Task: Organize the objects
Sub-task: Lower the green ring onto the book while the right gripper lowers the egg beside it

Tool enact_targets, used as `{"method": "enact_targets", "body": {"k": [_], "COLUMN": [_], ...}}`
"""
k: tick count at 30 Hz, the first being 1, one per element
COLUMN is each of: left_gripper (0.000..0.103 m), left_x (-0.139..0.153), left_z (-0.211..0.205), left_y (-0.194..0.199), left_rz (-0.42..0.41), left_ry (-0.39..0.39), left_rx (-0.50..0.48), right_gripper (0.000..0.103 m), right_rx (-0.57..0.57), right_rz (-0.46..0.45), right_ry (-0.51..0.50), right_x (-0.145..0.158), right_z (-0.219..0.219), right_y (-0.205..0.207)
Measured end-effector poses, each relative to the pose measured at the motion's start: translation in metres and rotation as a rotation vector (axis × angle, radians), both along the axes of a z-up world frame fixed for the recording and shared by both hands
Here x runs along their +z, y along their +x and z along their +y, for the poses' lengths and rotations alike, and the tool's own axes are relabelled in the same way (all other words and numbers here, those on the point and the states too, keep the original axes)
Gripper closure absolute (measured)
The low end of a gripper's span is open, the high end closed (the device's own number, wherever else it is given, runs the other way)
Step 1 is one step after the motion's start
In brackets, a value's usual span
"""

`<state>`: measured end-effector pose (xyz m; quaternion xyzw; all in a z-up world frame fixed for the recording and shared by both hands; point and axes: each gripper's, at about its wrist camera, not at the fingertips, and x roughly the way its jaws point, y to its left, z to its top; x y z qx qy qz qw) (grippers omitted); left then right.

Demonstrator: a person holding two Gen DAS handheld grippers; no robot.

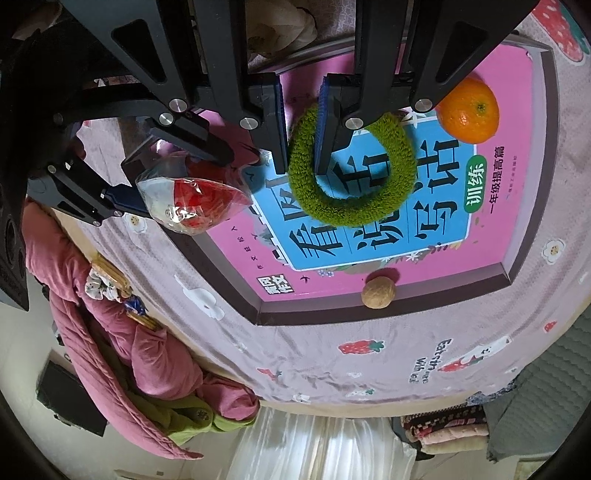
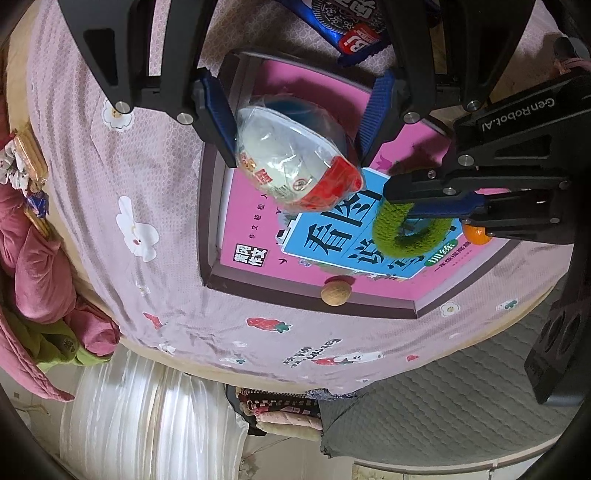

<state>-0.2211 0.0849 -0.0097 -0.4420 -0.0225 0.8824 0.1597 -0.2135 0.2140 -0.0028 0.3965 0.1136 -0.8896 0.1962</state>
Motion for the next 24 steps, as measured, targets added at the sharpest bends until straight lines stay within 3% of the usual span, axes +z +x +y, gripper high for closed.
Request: {"method": "enact_targets", "body": {"k": [20,24], "left_gripper": [0.082,0.074], "left_x": [0.0048,0.0094], "left_z": [-0.0054,-0.0083], "left_y": [0.0027,0.0057], "left_rz": [-0.021,-0.015], "left_ry": [0.008,0.021], "left_rx": [0.005,0.008], "right_gripper": [0.040,0.040], "right_rx": [0.003,0.004], "right_rz": [-0.029,-0.031], "right_ry": [-0.023,-0.026], "right_x": [0.0006,0.0002], "right_z": [0.0013,0.0010], "right_y": [-0.0019,-0.0018]}}
